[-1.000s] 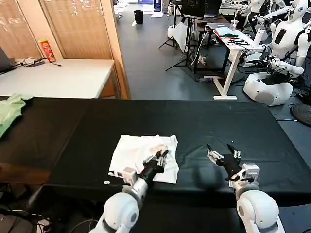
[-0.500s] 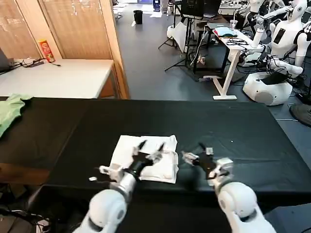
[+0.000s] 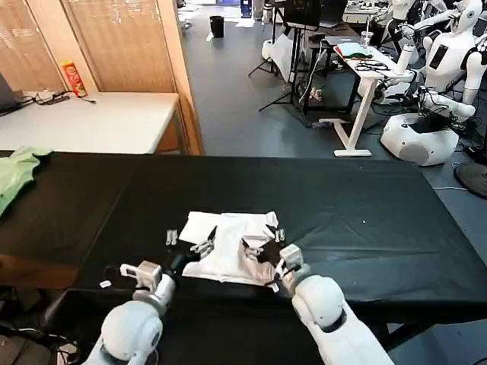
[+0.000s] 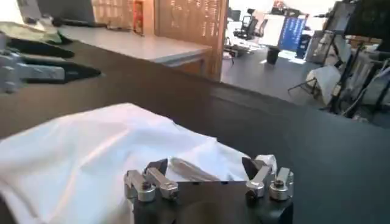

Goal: Fold and organize the clothes.

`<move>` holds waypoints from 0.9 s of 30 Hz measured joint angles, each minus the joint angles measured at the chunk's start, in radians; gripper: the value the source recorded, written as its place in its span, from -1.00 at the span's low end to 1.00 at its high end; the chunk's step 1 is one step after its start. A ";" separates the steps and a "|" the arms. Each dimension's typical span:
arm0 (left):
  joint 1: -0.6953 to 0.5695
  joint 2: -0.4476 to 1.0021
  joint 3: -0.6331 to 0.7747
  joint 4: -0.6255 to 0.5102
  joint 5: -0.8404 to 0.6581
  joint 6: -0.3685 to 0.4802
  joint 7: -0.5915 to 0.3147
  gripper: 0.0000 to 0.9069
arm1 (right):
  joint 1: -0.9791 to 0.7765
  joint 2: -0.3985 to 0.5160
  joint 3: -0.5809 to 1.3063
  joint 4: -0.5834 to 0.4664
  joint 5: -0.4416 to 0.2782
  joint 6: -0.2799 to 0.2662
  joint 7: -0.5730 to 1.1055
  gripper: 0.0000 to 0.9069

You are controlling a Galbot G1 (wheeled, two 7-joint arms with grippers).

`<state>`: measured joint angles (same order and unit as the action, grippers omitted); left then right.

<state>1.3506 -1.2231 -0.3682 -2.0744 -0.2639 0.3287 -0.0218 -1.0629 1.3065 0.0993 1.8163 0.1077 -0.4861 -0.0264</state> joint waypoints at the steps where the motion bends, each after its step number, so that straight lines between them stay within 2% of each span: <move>1: 0.004 0.000 -0.004 0.000 0.001 -0.002 0.001 0.94 | -0.003 0.007 0.005 -0.002 0.000 0.001 0.001 0.94; 6: 0.013 0.000 -0.019 0.008 0.002 -0.012 0.003 0.94 | -0.024 0.039 0.058 -0.006 -0.006 0.002 0.042 0.94; 11: 0.009 -0.005 -0.033 0.024 -0.001 -0.031 0.005 0.94 | -0.056 0.072 0.141 0.011 -0.008 0.034 0.110 0.94; 16: -0.001 -0.011 -0.052 0.061 -0.023 -0.072 0.037 0.94 | -0.097 0.099 0.247 0.062 0.035 0.034 0.112 0.94; 22: -0.021 -0.022 -0.080 0.142 -0.118 -0.089 0.083 0.94 | -0.155 0.088 0.313 0.141 0.085 0.038 0.084 0.94; 27: -0.041 -0.031 -0.105 0.206 -0.265 -0.060 0.089 0.94 | -0.191 0.087 0.324 0.191 0.097 0.055 0.069 0.94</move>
<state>1.3100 -1.2538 -0.4728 -1.8686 -0.5293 0.2688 0.0671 -1.2535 1.3933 0.4228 2.0071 0.2047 -0.4307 0.0426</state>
